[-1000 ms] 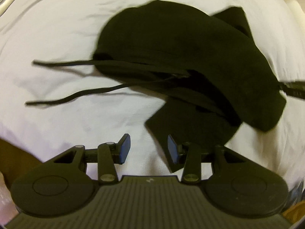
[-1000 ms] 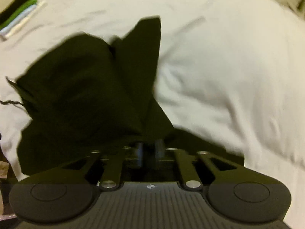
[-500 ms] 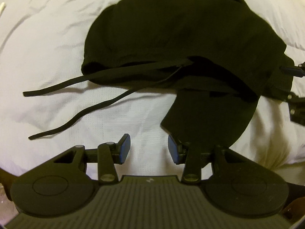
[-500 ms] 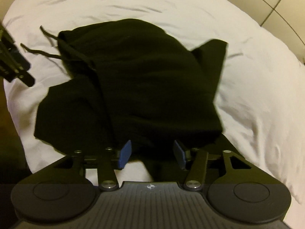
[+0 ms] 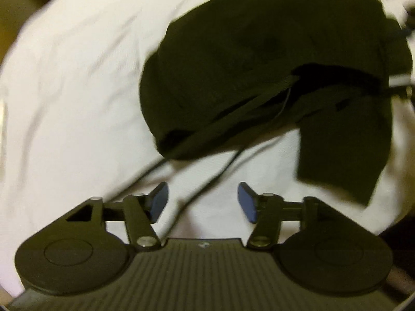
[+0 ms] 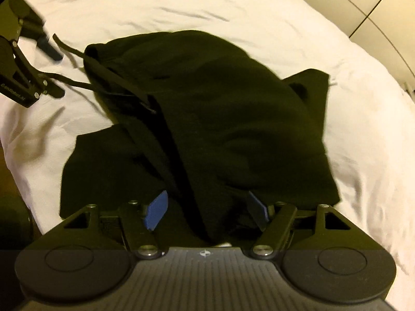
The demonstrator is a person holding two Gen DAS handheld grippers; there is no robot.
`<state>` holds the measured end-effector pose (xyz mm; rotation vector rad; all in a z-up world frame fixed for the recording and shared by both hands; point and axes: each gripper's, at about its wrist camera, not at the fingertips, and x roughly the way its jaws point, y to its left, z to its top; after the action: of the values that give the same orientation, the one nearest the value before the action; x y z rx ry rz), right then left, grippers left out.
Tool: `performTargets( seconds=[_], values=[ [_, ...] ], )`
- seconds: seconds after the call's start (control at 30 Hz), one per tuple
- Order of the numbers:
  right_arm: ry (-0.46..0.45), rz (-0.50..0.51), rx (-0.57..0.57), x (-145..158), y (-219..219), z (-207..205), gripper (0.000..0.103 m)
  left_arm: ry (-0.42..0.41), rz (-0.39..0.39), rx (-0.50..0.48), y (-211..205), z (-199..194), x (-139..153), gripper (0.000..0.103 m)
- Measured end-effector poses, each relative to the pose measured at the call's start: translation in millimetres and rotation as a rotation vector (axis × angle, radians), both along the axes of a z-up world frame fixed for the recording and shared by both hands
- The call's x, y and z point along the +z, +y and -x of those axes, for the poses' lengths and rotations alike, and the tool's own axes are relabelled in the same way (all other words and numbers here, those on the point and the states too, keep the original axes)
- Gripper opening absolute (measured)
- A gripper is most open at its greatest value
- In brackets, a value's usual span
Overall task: Fold clothes
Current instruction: 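Grasp the hoodie with both grippers and lift it up to shake it out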
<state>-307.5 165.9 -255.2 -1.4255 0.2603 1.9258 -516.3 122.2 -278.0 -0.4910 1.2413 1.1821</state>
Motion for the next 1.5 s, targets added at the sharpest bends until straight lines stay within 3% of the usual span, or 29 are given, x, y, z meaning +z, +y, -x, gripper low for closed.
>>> performTargets(
  seconds=[0.2, 0.27, 0.33, 0.37, 0.4, 0.43, 0.5, 0.57, 0.63, 0.7, 0.77, 0.83, 0.93, 1.03, 1.13, 1.33, 1.5],
  values=[
    [-0.01, -0.042, 0.112, -6.2, -10.0, 29.2, 0.072, 0.205, -0.077, -0.31, -10.1, 5.6, -22.1, 0.074],
    [-0.016, -0.057, 0.148, -7.1, -10.9, 39.6, 0.073, 0.231, -0.057, -0.405, -11.7, 10.9, -33.6, 0.082],
    [-0.005, -0.054, 0.147, -6.5, -8.8, 45.2, 0.074, 0.232, -0.041, -0.467, -12.8, 15.1, -44.4, 0.08],
    [0.002, -0.046, 0.134, -6.4, -6.7, 46.9, 0.075, 0.215, -0.019, -0.49, -12.3, 17.3, -48.4, 0.072],
    [0.006, -0.039, 0.123, -6.1, -5.4, 46.4, 0.075, 0.183, 0.014, -0.501, -11.2, 18.4, -48.7, 0.044],
    [0.006, -0.033, 0.113, -5.8, -4.2, 45.9, 0.075, 0.162, 0.033, -0.493, -10.1, 18.2, -45.7, 0.008],
    [0.001, -0.031, 0.091, -3.8, -2.6, 42.2, 0.075, 0.156, 0.024, -0.483, -10.8, 16.9, -36.3, 0.003],
    [-0.005, -0.032, 0.065, -0.4, -1.2, 36.5, 0.075, 0.166, -0.071, -0.481, -9.6, 15.8, -10.7, 0.003],
    [-0.002, -0.031, 0.021, 4.4, 0.8, 28.1, 0.075, 0.126, -0.181, -0.461, 1.5, 15.4, 28.2, 0.003],
    [0.007, -0.032, -0.023, 8.9, 3.2, 19.3, 0.075, 0.096, -0.343, -0.448, 25.3, 11.9, 69.4, 0.003],
    [0.008, -0.036, -0.066, 11.0, 6.3, 12.5, 0.075, 0.082, -0.489, -0.417, 60.3, 6.9, 101.2, 0.012],
    [0.011, -0.035, -0.109, 12.5, 9.8, 6.2, 0.075, 0.046, -0.562, -0.395, 93.1, 0.9, 122.3, 0.037],
    [0.018, -0.032, -0.167, 15.3, 14.3, -3.0, 0.075, 0.053, -0.624, -0.412, 117.0, -9.0, 134.3, 0.042],
    [0.016, -0.045, -0.187, 19.6, 12.1, -13.0, 0.077, 0.067, -0.583, -0.441, 107.9, -0.7, 126.7, 0.051],
    [0.005, -0.031, -0.2, 16.5, 7.4, -21.7, 0.077, 0.11, -0.442, -0.482, 87.6, 8.3, 89.7, 0.051],
    [-0.048, -0.038, -0.148, 2.3, -11.1, -21.9, 0.077, 0.306, -0.201, -0.774, -8.7, 20.8, -10.2, 0.054],
    [-0.111, -0.08, -0.051, -11.5, -25.7, -12.6, 0.081, 0.452, -0.235, -0.882, -35.2, 25.3, -62.2, 0.059]
  ],
)
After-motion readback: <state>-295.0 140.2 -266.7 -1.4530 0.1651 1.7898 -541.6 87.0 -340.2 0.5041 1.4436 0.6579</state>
